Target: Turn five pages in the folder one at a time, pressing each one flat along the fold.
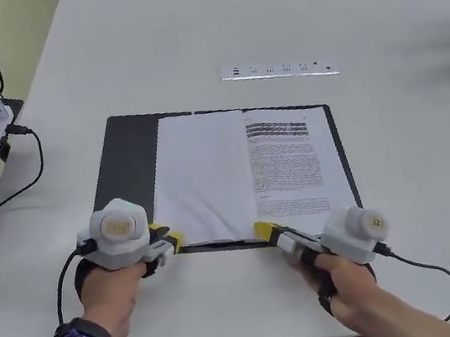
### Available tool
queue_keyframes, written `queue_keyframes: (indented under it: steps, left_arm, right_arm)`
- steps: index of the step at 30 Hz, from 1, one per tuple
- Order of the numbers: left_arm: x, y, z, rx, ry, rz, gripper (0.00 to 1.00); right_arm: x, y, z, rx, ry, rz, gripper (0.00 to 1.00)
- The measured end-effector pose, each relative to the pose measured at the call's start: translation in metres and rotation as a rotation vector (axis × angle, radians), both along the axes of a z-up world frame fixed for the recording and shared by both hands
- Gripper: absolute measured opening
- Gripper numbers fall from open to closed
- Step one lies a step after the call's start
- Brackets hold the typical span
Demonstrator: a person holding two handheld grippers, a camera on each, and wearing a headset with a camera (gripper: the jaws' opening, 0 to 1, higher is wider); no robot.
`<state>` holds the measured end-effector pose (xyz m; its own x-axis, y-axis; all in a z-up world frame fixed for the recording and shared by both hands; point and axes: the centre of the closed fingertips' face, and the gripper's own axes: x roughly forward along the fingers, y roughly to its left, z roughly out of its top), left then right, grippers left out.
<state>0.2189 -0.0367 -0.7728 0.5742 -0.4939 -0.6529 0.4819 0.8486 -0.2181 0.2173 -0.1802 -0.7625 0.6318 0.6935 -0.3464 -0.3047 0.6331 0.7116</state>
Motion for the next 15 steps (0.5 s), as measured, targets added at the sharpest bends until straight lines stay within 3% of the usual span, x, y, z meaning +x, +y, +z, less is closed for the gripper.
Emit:
queue_keyframes:
  steps: [3,15]
  left_arm:
    - [-0.001,0.000,0.010,0.002,-0.020,-0.004,0.22]
    - [-0.007,0.000,0.044,-0.033,-0.066,0.009,0.33]
  right_arm:
    - [0.000,-0.008,0.009,-0.038,-0.046,0.033,0.12]
    - [-0.001,-0.043,0.037,-0.119,-0.121,0.051,0.25]
